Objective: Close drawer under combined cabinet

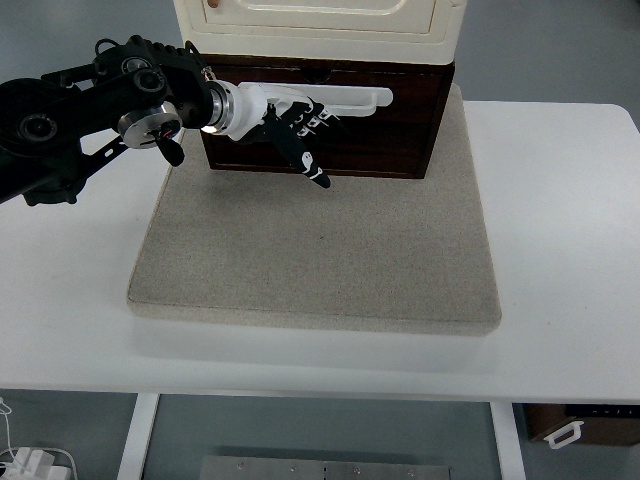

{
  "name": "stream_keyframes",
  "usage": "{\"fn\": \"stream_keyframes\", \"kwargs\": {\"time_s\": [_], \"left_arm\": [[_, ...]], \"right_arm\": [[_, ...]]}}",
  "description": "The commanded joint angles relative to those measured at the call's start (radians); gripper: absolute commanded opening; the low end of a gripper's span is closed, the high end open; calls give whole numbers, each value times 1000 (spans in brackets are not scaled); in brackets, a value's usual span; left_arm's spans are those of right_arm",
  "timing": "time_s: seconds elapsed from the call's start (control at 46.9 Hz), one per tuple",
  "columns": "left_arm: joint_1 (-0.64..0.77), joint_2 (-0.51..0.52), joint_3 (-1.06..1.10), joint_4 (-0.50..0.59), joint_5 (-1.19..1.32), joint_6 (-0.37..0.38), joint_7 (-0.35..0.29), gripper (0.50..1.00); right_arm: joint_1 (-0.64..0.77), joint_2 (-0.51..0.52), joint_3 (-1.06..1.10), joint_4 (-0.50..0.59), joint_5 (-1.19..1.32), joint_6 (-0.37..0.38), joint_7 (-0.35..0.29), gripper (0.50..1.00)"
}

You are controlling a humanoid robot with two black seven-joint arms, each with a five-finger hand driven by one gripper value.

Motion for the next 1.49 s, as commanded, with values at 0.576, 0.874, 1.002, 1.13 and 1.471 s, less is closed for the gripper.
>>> {"fn": "stream_keyframes", "kwargs": {"time_s": [0.576, 0.874, 1.002, 1.13, 1.471], "left_arm": [[78, 11, -224, -150, -24, -242, -116, 1000], [98, 6, -452, -170, -53, -279, -332, 1000], [103, 6, -541, -165, -111, -278, -423, 1000], [103, 6, -644, -145, -185, -275, -454, 1000], [100, 3, -959, -4, -223, -261, -474, 1000]], "right_arm": [[0, 0, 0, 0, 0, 0, 0, 952], [0, 0, 0, 0, 0, 0, 0, 952], [0, 0, 0, 0, 0, 0, 0, 952], [0, 0, 0, 0, 0, 0, 0, 952], [0, 0, 0, 0, 0, 0, 0, 952]]}}
